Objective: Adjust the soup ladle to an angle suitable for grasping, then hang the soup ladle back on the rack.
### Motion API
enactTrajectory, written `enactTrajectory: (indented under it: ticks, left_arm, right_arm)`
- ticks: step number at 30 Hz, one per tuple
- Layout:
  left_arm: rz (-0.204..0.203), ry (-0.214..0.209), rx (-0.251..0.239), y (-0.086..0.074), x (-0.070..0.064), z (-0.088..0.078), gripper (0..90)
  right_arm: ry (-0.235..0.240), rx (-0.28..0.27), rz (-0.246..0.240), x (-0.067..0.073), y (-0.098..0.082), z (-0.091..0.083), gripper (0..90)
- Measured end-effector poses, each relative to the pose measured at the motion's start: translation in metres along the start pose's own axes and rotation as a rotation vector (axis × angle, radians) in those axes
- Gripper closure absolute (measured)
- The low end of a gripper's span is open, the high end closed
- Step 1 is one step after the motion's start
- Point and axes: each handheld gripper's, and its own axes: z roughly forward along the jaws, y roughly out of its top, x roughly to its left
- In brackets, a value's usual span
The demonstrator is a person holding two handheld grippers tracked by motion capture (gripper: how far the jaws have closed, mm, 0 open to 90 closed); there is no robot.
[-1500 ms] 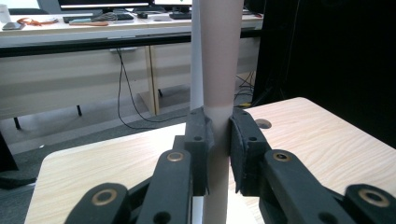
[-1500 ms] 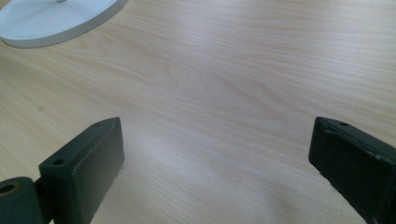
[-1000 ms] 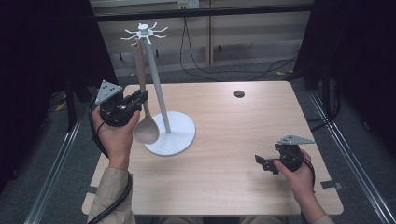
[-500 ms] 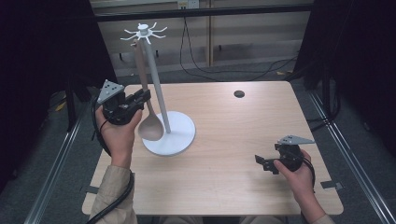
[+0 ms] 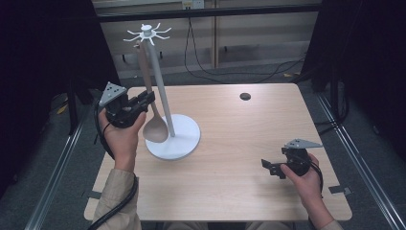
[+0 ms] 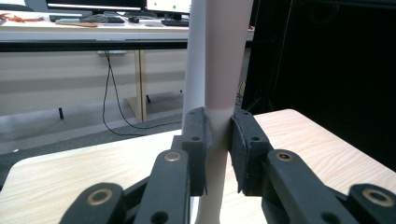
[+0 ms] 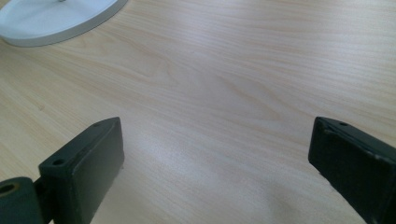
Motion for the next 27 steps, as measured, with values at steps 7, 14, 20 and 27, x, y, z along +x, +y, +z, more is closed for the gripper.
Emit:
enactTrajectory:
  ticks: [7,14,20,27]
  left_arm:
    - [-0.001,0.005,-0.007,-0.0008,0.0024,-0.001,76.4]
    - [-0.02,0.005,-0.017,-0.0013,0.0038,-0.0007,75.6]
    - [-0.03,0.003,-0.023,-0.002,0.0061,-0.0002,73.2]
    - [-0.04,0.005,-0.032,-0.0032,0.0089,-0.0027,72.3]
  right_arm:
    - [-0.002,0.001,-0.003,0.0001,-0.0003,-0.0002,3.1]
    - [-0.001,0.002,-0.007,0.0014,0.0004,0.0004,3.1]
    - [-0.001,-0.002,-0.005,0.0004,0.0005,-0.0007,3.1]
    - [-0.002,0.003,-0.009,0.0008,-0.0001,-0.0002,3.1]
